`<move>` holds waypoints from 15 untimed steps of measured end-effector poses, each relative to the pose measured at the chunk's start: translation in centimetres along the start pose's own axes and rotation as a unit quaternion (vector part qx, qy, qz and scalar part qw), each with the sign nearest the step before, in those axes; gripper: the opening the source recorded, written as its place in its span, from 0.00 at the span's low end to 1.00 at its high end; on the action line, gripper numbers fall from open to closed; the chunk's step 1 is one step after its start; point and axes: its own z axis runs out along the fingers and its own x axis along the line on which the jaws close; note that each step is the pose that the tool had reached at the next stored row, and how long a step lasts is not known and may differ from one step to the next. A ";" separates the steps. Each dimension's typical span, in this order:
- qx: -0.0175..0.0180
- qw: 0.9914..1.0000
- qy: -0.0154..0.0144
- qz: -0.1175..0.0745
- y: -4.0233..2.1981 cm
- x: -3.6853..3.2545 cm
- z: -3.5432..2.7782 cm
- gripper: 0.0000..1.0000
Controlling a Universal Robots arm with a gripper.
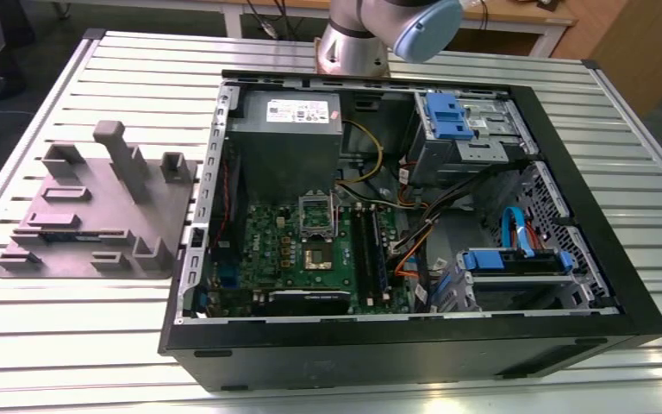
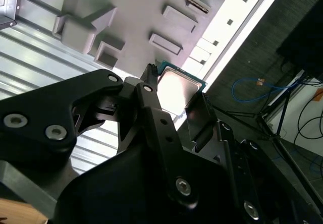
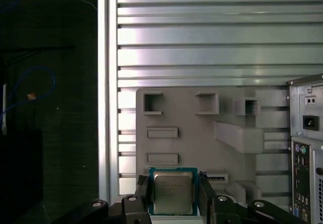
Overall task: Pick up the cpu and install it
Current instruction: 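Pick up the cpu and move it towards the insertion slot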
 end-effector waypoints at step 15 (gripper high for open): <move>0.000 1.000 0.000 0.000 0.02 -0.67 0.00 0.47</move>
